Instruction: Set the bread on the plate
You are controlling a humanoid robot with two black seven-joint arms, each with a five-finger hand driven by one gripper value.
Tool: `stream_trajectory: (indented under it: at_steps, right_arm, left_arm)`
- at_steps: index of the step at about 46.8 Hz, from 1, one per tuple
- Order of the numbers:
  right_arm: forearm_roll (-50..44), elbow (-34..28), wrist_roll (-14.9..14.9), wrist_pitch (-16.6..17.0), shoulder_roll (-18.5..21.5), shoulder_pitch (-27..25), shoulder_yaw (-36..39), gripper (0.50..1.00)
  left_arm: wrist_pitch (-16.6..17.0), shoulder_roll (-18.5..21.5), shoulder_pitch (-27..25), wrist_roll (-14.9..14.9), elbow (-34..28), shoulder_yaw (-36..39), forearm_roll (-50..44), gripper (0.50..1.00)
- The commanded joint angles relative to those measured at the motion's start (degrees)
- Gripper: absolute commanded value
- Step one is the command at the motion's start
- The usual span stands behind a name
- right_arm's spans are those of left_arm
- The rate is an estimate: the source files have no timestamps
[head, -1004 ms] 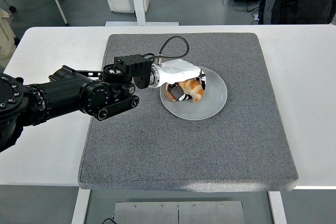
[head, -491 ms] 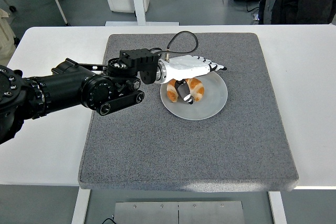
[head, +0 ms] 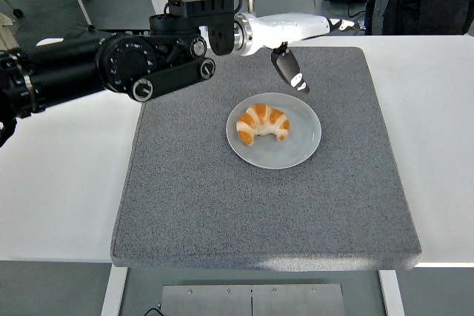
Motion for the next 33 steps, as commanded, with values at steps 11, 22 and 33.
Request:
stream_trajectory:
  at_steps: [11,22,33]
  right_arm:
    - [0.02,-0.01,-0.01,0.10,0.00,0.01,0.00,1.000]
    - [-0.07,-0.01,-0.01,0.01,0.00,-0.07,0.00,1.000]
    - [0.02,-0.01,-0.01,0.01,0.00,0.01,0.00,1.000]
  left_arm:
    - [-3.13,6.77,-0.22,0.48,0.09,-7.44,-12.08,0.996]
    - [-2.95,11.16,1.01,-0.04,0.18,-10.08,-24.30,0.996]
    - [-3.13,12.84,7.77,-0.31,0.62,-19.03,-26.15,0.996]
